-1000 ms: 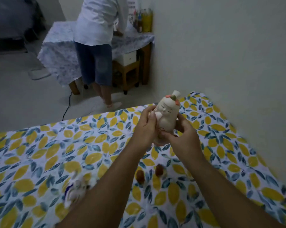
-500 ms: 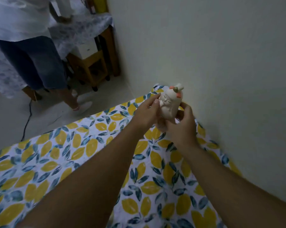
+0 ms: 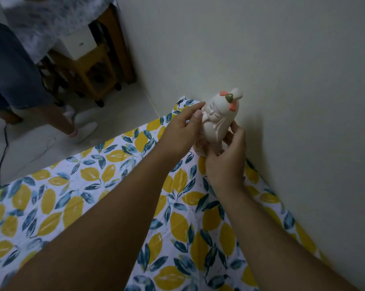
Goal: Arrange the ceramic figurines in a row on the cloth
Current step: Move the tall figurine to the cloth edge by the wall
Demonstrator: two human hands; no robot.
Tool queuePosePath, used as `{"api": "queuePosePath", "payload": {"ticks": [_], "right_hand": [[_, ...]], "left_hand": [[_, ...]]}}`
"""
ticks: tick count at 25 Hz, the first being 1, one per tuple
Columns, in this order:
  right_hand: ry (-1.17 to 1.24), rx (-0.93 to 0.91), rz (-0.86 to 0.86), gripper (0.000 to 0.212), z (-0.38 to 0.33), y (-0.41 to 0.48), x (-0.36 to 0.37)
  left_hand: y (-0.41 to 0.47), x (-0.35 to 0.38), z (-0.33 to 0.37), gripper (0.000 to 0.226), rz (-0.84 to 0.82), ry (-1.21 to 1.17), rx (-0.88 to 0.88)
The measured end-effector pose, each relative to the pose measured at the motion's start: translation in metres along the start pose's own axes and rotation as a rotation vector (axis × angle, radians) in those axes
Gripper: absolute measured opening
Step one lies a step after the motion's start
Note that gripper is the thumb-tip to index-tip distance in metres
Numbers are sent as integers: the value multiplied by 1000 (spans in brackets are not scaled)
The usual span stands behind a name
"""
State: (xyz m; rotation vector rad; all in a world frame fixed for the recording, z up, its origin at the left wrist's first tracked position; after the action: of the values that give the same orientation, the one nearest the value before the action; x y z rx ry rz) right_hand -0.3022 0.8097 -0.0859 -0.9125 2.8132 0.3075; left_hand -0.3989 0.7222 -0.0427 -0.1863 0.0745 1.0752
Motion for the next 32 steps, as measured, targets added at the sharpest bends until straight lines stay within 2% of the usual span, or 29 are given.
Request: {"api": "queuePosePath", "payload": {"ticks": [4, 11, 13, 15, 18, 21, 25, 32], "right_hand": [[0, -39, 38, 65, 8, -3, 4], [6, -30, -41, 64, 1, 1, 2], [-91, -4, -94, 67, -4, 0, -3], [-294, -4, -112, 76, -7, -12, -11], [-471, -84, -138, 77, -19, -47, -23], [-647, -177, -317, 74, -41, -98, -24], [-793, -250, -556, 70, -75, -184, -11], [-865, -460, -791, 71, -127, -348, 31]], "left_hand": [[-1, 3, -8, 37, 14, -22, 28], [-10, 4, 1, 40, 61, 13, -2], [-20, -3, 7, 42, 76, 43, -2], [-43, -13, 10, 45, 76, 107, 17], [-92, -36, 2, 52, 96, 294, 0], [-149, -69, -6, 59, 64, 509, -21], [-246, -129, -14, 62, 121, 747, -29], [-414, -241, -32, 63, 282, 889, -123]]}}
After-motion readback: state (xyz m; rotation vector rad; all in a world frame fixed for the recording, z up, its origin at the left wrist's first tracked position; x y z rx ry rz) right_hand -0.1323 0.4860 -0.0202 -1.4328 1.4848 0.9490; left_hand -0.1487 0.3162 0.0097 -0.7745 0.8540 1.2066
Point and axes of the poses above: each hand's wrist, its own y-axis towards the middle knuckle, its own x-axis out of the palm, z = x × y, the point moved 2 cm from there along y, towards the middle knuckle, and after that the axes turned 3 degrees about z, right-handed, at the moved point
